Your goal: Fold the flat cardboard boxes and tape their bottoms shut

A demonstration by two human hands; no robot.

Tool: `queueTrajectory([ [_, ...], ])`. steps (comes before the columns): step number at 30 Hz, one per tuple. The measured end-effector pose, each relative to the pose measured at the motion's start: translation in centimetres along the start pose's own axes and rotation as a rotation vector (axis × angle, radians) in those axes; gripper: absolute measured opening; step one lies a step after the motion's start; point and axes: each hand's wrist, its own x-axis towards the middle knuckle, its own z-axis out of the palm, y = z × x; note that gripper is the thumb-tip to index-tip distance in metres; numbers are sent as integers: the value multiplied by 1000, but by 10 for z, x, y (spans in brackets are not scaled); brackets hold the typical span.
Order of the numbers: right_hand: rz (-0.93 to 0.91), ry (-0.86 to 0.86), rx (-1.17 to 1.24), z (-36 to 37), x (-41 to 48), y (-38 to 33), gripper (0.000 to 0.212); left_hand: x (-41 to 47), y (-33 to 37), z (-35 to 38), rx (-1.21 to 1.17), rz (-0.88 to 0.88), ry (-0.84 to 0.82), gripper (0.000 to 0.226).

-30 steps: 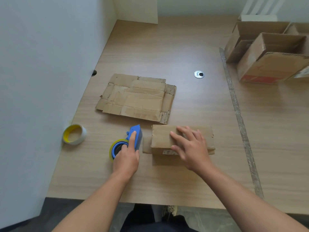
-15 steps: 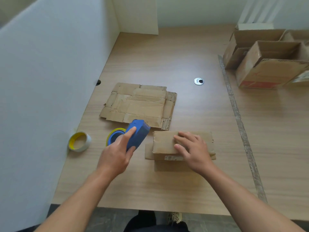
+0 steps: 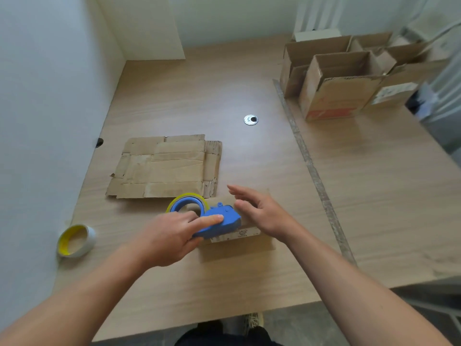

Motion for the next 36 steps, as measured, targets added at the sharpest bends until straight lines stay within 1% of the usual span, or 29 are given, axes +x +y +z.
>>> queueTrajectory([
  [3, 14, -2, -51, -3, 2, 1, 27, 7, 0, -1, -13, 17, -31, 55],
  [4, 9, 20, -57, -3, 3, 3, 22, 9, 0, -2, -19, 19, -37, 55],
  [6, -7, 83, -62, -2, 3, 7, 17, 12, -1, -1, -30, 19, -37, 56],
  [9, -33, 144, -75, 1, 2, 13, 16, 12, -2, 1, -52, -2, -43, 57],
  [13, -54, 173, -80, 4, -1, 19, 14, 13, -3, 1, -103, -41, -47, 57],
  [18, -22, 253, 36, 5, -4, 26, 13, 16, -2, -7, -138, -99, -101, 58],
  [21, 3, 268, 77, 4, -4, 26, 14, 23, 2, -24, -150, -114, -110, 61],
  [24, 8, 281, 141, 3, -4, 25, 14, 29, -3, -44, -261, -189, -218, 63],
  [27, 26, 286, 177, 4, -3, 24, 21, 35, -8, -59, -406, -298, -298, 62],
  [32, 93, 394, 369, 0, -1, 25, 31, 42, -8, -63, -539, -427, -381, 55],
  [34, 133, 443, 532, 0, 1, 26, 33, 50, -6, -62, -562, -460, -414, 53],
  [36, 181, 496, 722, -2, 3, 24, 27, 62, -1, -62, -544, -477, -449, 52],
])
